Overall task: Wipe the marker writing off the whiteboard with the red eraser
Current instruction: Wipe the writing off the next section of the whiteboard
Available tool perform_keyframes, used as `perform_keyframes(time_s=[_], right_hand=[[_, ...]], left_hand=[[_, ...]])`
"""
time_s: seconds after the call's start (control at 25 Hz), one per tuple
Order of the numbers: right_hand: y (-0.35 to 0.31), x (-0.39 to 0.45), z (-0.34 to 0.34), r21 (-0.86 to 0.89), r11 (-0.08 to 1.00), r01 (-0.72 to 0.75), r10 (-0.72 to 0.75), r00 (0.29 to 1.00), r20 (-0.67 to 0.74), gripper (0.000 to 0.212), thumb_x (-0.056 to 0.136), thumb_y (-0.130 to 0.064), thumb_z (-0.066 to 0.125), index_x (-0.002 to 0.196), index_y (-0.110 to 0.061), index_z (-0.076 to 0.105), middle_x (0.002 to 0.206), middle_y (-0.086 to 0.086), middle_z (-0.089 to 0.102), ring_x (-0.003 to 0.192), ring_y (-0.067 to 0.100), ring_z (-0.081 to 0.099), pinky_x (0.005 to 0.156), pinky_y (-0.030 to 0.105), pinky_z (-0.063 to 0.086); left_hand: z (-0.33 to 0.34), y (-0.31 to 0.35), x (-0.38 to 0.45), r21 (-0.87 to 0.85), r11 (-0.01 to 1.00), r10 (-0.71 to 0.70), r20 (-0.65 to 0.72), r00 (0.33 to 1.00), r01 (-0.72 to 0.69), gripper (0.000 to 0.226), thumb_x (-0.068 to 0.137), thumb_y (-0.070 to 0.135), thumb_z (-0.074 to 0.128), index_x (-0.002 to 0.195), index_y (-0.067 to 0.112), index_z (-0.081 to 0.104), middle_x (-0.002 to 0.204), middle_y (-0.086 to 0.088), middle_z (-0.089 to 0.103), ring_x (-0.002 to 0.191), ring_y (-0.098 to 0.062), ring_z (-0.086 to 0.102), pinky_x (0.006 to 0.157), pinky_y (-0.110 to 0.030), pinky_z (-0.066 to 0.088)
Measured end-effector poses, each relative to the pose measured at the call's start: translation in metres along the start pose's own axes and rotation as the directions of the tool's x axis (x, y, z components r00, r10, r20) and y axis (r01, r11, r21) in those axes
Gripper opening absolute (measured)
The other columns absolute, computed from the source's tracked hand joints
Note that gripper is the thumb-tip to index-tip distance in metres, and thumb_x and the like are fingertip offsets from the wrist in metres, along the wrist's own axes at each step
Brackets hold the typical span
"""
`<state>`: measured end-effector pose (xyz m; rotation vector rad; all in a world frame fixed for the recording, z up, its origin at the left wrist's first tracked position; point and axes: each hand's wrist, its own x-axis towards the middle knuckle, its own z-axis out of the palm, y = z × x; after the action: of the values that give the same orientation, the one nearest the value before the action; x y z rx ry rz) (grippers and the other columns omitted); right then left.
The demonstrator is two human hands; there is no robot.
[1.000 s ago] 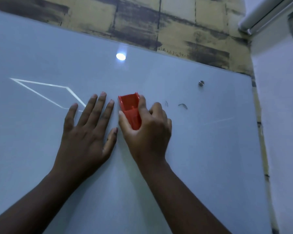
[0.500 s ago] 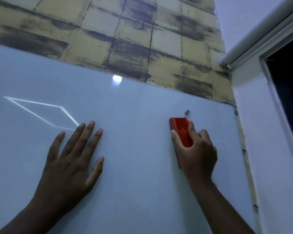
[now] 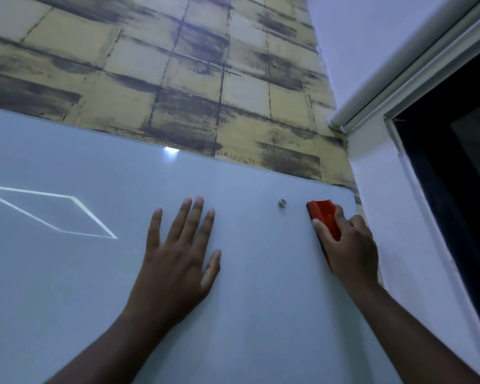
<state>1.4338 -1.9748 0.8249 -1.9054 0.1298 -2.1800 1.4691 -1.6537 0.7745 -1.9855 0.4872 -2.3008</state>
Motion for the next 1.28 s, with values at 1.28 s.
perform_keyframes(time_s=[1.28], right_hand=[[0.003,-0.067,0.011,0.046,0.974,0.223,-0.216,0.967,-0.135,0.06,0.102,-0.05,0.05,0.152,-0.018,0.051,0.103,0.012,0.057,0.091,0.031,0.055,0.075,0.042,0.049]], left_hand=[[0.003,0.065,-0.038,0.031,0.976,-0.214,-0.006,0.977,0.214,0.075,0.105,0.049,0.031,0.167,0.007,0.026,0.176,-0.021,0.013,0.164,-0.039,0.01,0.128,-0.067,0.009]])
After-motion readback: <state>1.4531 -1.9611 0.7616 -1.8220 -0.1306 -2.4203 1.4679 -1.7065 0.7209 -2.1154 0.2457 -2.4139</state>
